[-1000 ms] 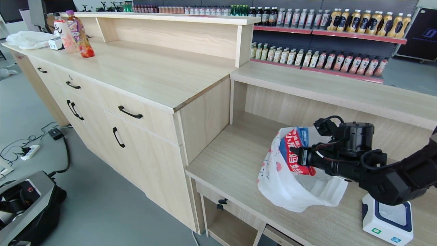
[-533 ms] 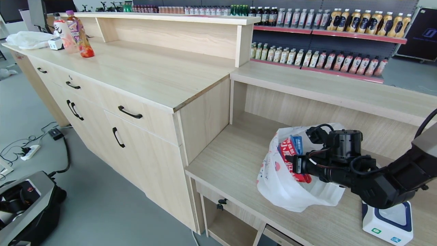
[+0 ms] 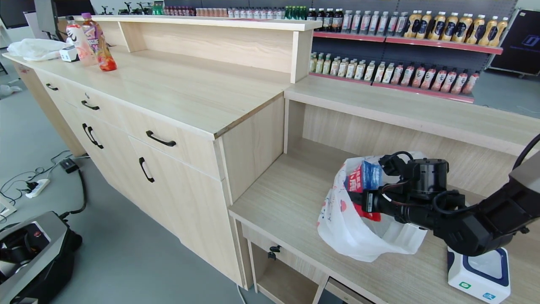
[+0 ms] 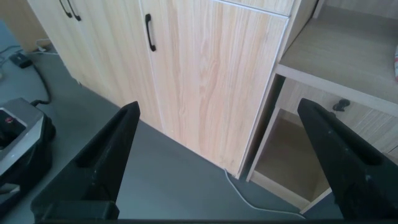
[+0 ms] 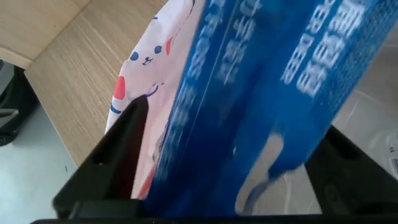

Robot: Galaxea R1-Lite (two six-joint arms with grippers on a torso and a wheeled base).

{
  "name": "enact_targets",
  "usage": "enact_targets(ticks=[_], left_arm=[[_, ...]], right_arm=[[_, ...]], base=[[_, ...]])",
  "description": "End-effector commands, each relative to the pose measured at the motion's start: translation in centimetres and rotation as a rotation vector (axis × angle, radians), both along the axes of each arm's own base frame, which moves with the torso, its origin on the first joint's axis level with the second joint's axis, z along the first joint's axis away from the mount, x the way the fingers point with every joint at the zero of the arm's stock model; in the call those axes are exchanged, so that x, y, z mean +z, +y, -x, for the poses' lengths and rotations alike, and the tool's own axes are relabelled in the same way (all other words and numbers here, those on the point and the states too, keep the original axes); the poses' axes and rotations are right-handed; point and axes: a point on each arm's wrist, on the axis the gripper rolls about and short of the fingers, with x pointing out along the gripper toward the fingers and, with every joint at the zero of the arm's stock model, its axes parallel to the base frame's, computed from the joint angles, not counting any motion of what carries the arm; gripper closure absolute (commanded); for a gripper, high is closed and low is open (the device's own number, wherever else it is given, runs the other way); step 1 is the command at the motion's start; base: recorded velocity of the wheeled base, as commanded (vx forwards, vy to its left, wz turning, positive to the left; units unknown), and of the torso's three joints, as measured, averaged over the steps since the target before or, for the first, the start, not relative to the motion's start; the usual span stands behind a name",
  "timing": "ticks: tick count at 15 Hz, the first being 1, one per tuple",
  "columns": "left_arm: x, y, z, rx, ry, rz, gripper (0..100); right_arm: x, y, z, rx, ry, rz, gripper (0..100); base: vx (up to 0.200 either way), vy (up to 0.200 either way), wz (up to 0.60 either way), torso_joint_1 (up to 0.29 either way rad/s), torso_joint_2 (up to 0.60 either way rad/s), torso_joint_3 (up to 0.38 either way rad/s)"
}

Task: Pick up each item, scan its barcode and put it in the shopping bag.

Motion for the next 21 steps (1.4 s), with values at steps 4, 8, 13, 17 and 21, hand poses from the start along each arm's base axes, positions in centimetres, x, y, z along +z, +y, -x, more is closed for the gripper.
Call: enact_targets(ticks=[4, 8, 13, 17, 21], left_arm=[[0.0, 0.0, 0.0, 0.000, -0.001, 0.000, 0], [0.0, 0.0, 0.0, 0.000, -0.001, 0.000, 0], [0.0, 0.0, 0.0, 0.000, -0.001, 0.000, 0], [0.0, 0.0, 0.0, 0.000, -0.001, 0.000, 0], [0.0, 0.0, 0.0, 0.000, -0.001, 0.000, 0]], right_arm=[[5.2, 0.9, 1.2, 0.089, -0.214, 0.073, 0], [7.8, 0.5, 2.7, 0.124, -0.325, 0.143, 0], [13.0, -2.7, 9.9, 0.102, -0.583, 0.331, 0], [13.1, -8.1, 14.2, -0.098, -0.612, 0.536, 0], [16.0, -10.4, 16.2, -0.279, -0.648, 0.576, 0]], base=[[0.000, 0.000, 0.00, 0.000, 0.00, 0.000], [0.000, 0.000, 0.00, 0.000, 0.00, 0.000], [0.000, 0.000, 0.00, 0.000, 0.00, 0.000], [0.000, 0.000, -0.15, 0.001, 0.00, -0.001], [0.000, 0.000, -0.60, 0.004, 0.00, 0.002]])
